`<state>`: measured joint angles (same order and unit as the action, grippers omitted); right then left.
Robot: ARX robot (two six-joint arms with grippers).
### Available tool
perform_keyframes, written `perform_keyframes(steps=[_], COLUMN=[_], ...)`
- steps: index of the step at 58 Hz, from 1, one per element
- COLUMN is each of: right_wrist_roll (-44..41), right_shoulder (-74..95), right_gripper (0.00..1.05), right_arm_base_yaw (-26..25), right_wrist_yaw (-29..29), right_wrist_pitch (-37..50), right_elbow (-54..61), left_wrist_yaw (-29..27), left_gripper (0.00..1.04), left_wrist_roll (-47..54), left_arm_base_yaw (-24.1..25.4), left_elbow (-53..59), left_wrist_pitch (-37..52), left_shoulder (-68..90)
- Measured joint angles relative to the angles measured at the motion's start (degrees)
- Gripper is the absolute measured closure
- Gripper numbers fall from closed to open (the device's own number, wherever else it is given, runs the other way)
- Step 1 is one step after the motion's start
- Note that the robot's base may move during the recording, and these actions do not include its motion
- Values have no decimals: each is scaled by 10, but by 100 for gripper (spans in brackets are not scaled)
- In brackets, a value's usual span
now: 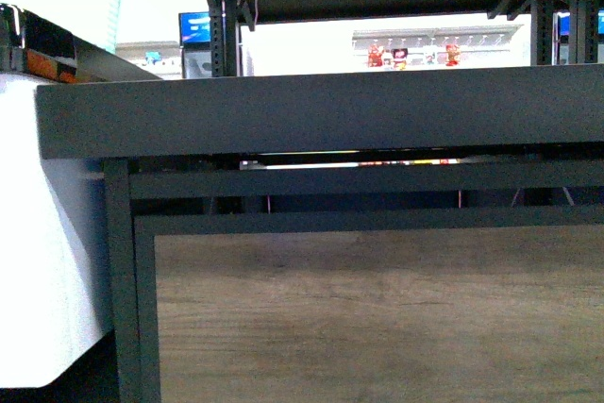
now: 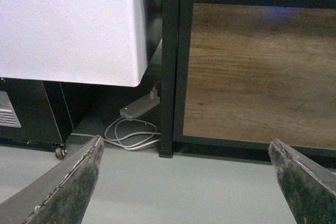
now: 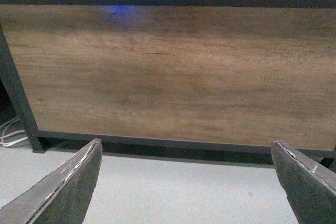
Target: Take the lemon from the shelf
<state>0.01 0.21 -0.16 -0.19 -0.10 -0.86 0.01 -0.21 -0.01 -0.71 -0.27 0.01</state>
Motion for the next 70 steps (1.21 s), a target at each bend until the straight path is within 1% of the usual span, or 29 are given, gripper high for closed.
perform_keyframes(steps=[70], right_wrist_roll=[0], right_shoulder=[0], right_gripper=[7], right_arm_base_yaw=[0], right_wrist_yaw=[0], right_wrist_pitch=[0], right_elbow=[0], left_wrist_yaw=[0], left_gripper=[8], left_wrist_roll=[0], left_arm_base_yaw=[0], left_elbow=[0], left_wrist_pitch=[0], left_shoulder=[0])
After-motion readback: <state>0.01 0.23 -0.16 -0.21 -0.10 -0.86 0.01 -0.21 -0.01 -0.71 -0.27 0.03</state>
